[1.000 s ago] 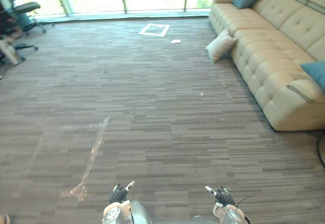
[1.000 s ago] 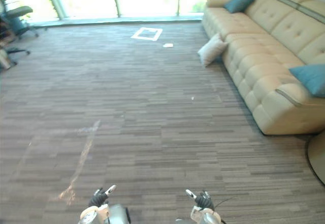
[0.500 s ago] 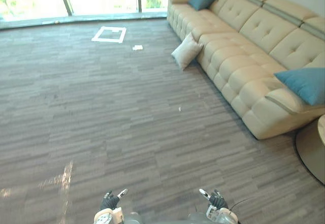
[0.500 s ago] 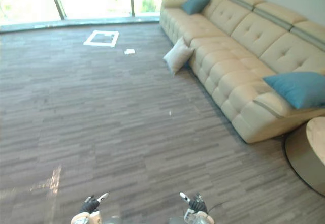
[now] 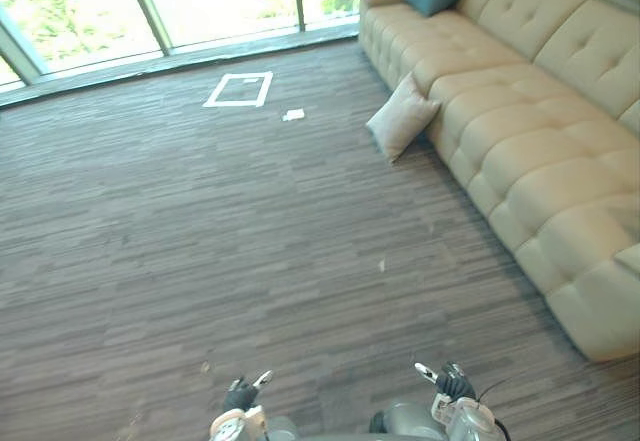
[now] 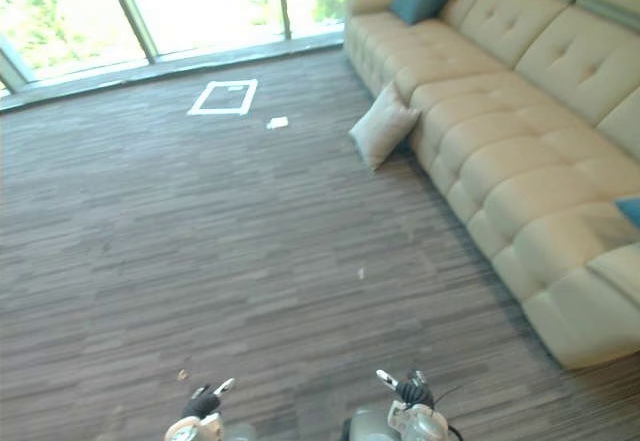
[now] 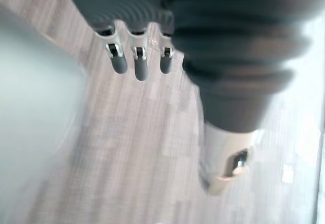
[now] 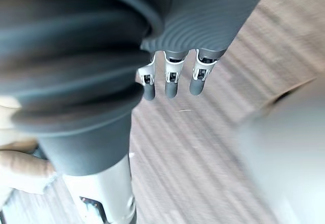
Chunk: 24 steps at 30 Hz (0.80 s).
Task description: Pick up cushions and gather them together orderly.
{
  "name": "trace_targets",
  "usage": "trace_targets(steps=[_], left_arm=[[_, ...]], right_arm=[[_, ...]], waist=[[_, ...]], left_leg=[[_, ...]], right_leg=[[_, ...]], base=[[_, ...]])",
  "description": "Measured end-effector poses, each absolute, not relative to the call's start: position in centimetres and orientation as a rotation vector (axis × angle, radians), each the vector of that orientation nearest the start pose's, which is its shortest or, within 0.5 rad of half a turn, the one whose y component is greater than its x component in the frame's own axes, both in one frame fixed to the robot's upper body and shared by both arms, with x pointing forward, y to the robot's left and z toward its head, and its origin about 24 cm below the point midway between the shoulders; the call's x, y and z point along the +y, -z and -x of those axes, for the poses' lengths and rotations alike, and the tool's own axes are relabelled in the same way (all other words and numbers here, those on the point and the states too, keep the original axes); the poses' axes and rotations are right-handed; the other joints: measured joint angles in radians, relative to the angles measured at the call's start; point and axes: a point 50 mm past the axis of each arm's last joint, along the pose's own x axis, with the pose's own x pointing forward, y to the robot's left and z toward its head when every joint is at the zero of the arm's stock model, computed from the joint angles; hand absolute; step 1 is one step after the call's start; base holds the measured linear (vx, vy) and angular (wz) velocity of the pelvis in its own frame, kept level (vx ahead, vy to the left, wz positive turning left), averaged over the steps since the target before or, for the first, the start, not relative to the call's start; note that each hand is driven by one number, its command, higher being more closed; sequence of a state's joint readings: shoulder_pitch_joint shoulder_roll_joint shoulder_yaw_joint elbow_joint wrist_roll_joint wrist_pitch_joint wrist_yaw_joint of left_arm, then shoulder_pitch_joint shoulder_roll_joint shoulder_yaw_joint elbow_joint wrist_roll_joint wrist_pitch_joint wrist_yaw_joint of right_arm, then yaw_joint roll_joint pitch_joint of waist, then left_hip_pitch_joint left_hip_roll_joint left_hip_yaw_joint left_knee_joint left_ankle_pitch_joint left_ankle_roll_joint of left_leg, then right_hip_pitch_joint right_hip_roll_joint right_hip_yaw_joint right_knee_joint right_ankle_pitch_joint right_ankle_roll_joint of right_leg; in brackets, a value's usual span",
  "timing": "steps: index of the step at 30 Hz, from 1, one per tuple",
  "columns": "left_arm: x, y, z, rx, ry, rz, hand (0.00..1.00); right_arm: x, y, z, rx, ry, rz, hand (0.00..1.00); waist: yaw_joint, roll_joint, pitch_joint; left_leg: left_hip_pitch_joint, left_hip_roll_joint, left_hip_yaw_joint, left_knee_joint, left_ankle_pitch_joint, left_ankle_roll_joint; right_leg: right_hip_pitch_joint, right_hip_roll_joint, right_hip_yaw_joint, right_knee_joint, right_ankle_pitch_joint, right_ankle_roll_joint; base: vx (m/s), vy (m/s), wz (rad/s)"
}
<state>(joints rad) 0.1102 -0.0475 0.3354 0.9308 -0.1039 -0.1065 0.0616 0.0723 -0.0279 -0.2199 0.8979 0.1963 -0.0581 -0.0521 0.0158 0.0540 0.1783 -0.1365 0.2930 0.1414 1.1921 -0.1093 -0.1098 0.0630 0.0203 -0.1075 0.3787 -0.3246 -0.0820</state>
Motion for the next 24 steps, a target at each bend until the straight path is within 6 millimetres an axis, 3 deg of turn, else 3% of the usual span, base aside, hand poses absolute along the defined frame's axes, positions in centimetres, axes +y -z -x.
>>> trace_targets(steps=[1,3,4,5,6,7,8,9,10,11,12,13,14,15,16,17,18,19,21,22,23,24], left_arm=[[19.5,15.0,-10.4,0.9,-0.471,0.246,0.0],[19.8,14.8,-10.5,0.881,-0.478,0.239,0.0],[19.7,14.8,-10.5,0.876,-0.481,0.249,0.0],[19.6,14.7,-10.7,0.864,-0.484,0.256,0.0],[19.6,14.6,-10.8,0.857,-0.487,0.257,0.0],[19.9,14.6,-10.8,0.854,-0.486,0.247,0.0],[20.4,14.5,-11.0,0.852,-0.472,0.22,0.0],[20.4,14.4,-11.4,0.851,-0.455,0.21,0.0],[20.5,14.5,-11.3,0.852,-0.456,0.207,0.0],[21.2,14.6,-11.0,0.875,-0.457,0.178,0.0],[21.4,14.7,-11.0,0.883,-0.456,0.173,0.0],[21.6,14.7,-11.2,0.898,-0.447,0.159,0.0],[21.4,15.0,-10.9,0.926,-0.435,0.153,0.0],[21.3,15.0,-10.9,0.932,-0.429,0.152,0.0],[20.9,15.1,-10.8,0.94,-0.413,0.149,0.0],[20.7,15.2,-10.8,0.944,-0.407,0.149,0.0],[20.3,15.2,-11.0,0.944,-0.397,0.156,0.0],[19.9,15.2,-11.3,0.947,-0.381,0.154,0.0],[19.2,15.3,-11.5,0.955,-0.353,0.156,0.0],[18.7,15.3,-11.8,0.953,-0.329,0.152,0.0],[18.5,15.3,-11.8,0.951,-0.329,0.158,0.0],[18.4,15.4,-11.4,0.961,-0.339,0.17,0.0]], right_arm=[[-19.3,14.4,-12.8,0.891,0.372,-0.228,0.0],[-18.7,14.4,-12.9,0.893,0.352,-0.231,0.0],[-18.4,14.5,-12.8,0.896,0.349,-0.239,0.0],[-18.2,14.6,-12.5,0.904,0.356,-0.246,0.0],[-18.2,14.7,-12.4,0.91,0.357,-0.247,0.0],[-17.9,15.2,-11.7,0.949,0.354,-0.245,0.0],[-17.3,15.3,-11.7,0.959,0.346,-0.259,0.0],[-17.1,15.3,-11.7,0.956,0.351,-0.269,0.0],[-17.0,15.3,-11.7,0.958,0.354,-0.275,0.0],[-16.6,15.5,-11.3,0.966,0.379,-0.311,0.0],[-16.7,15.5,-11.3,0.964,0.385,-0.313,0.0],[-16.9,15.4,-11.4,0.959,0.382,-0.305,0.0],[-17.2,15.3,-11.7,0.945,0.374,-0.293,0.0],[-17.4,15.2,-11.7,0.942,0.374,-0.289,0.0],[-17.8,14.9,-12.1,0.914,0.376,-0.281,0.0],[-17.9,14.8,-12.2,0.906,0.378,-0.279,0.0],[-18.2,14.5,-12.6,0.875,0.381,-0.274,0.0],[-18.4,14.2,-13.0,0.852,0.386,-0.272,0.0],[-19.3,14.2,-12.7,0.855,0.407,-0.261,0.0],[-19.7,14.5,-11.9,0.881,0.421,-0.26,0.0],[-19.9,14.5,-11.5,0.882,0.434,-0.264,0.0],[-20.0,14.5,-11.4,0.885,0.435,-0.261,0.0]], waist=[[0.004,-0.016,-0.009],[0.019,-0.018,-0.009],[0.027,-0.021,-0.007],[0.038,-0.029,-0.006],[0.043,-0.033,-0.009],[0.047,-0.06,-0.026],[0.032,-0.073,-0.045],[0.027,-0.083,-0.048],[0.032,-0.091,-0.05],[0.036,-0.13,-0.048],[0.033,-0.137,-0.045],[0.03,-0.141,-0.037],[0.028,-0.136,-0.033],[0.024,-0.13,-0.031],[0.021,-0.116,-0.029],[0.017,-0.109,-0.03],[0.003,-0.098,-0.029],[-0.012,-0.093,-0.026],[-0.02,-0.085,-0.02],[-0.023,-0.084,-0.021],[-0.025,-0.089,-0.024],[-0.033,-0.088,-0.025]], left_leg=[[-0.078,0.002,0.064,-0.06,-0.049,0.005],[-0.16,0.002,0.151,-0.266,-0.099,0.017],[-0.191,-0.025,0.188,-0.481,-0.093,0.023],[-0.197,-0.062,0.208,-0.699,-0.047,0.028],[-0.196,-0.078,0.204,-0.762,0.009,0.039],[-0.194,-0.119,0.205,-0.764,0.073,0.107],[-0.195,-0.141,0.214,-0.765,0.049,0.11],[-0.19,-0.15,0.208,-0.732,0.015,0.141],[-0.183,-0.155,0.207,-0.726,-0.001,0.145],[-0.113,-0.199,0.207,-0.725,-0.083,0.145],[-0.088,-0.209,0.207,-0.725,-0.105,0.142],[-0.016,-0.229,0.206,-0.723,-0.162,0.139],[0.071,-0.239,0.207,-0.735,-0.201,0.136],[0.115,-0.239,0.208,-0.752,-0.213,0.135],[0.209,-0.24,0.21,-0.813,-0.222,0.135],[0.245,-0.24,0.209,-0.849,-0.222,0.135],[0.319,-0.236,0.202,-0.918,-0.228,0.124],[0.378,-0.233,0.191,-0.961,-0.237,0.11],[0.459,-0.228,0.186,-1.006,-0.237,0.11],[0.505,-0.228,0.169,-1.016,-0.237,0.11],[0.532,-0.237,0.148,-1.02,-0.237,0.11],[0.561,-0.239,0.115,-1.013,-0.238,0.11]], right_leg=[[0.068,-0.001,0.024,-0.073,0.0,0.001],[0.148,-0.01,0.061,-0.16,0.005,0.018],[0.199,-0.03,0.086,-0.205,-0.004,0.041],[0.25,-0.059,0.102,-0.239,-0.019,0.064],[0.27,-0.068,0.112,-0.253,-0.027,0.071],[0.292,-0.099,0.154,-0.259,-0.026,0.072],[0.283,-0.121,0.157,-0.243,0.009,0.054],[0.246,-0.132,0.192,-0.17,0.078,0.099],[0.238,-0.133,0.203,-0.135,0.094,0.114],[0.16,-0.147,0.237,0.126,0.166,0.207],[0.127,-0.149,0.245,0.225,0.21,0.257],[0.017,-0.149,0.269,0.507,0.31,0.357],[-0.079,-0.157,0.233,0.701,0.301,0.338],[-0.119,-0.163,0.205,0.762,0.285,0.311],[-0.21,-0.159,0.152,0.823,0.238,0.247],[-0.253,-0.155,0.123,0.823,0.213,0.223],[-0.35,-0.146,0.063,0.778,0.167,0.192],[-0.43,-0.142,0.013,0.674,0.144,0.187],[-0.471,-0.14,-0.068,0.399,0.136,0.142],[-0.462,-0.135,-0.09,0.178,0.182,0.113],[-0.459,-0.129,-0.077,0.051,0.219,0.108],[-0.457,-0.121,-0.038,0.036,0.308,0.084]], base=[[0.51,0.041,-0.63],[0.57,0.116,-0.64],[0.66,0.231,-0.6],[0.67,0.258,-0.57],[0.71,0.29,-0.61],[0.57,0.249,-0.24],[0.88,0.406,-0.08],[0.58,0.285,0.2],[0.88,0.425,0.11],[0.57,0.258,0.12],[0.82,0.334,0.2],[0.77,0.224,0.08],[0.76,0.198,0.01],[0.76,0.156,-0.12],[0.47,0.07,-0.08],[0.58,0.076,0.05],[0.48,0.05,0.25],[0.64,0.03,0.35],[0.72,-0.075,0.45],[0.83,-0.19,0.67],[0.74,-0.201,0.82],[0.79,-0.235,0.78]])
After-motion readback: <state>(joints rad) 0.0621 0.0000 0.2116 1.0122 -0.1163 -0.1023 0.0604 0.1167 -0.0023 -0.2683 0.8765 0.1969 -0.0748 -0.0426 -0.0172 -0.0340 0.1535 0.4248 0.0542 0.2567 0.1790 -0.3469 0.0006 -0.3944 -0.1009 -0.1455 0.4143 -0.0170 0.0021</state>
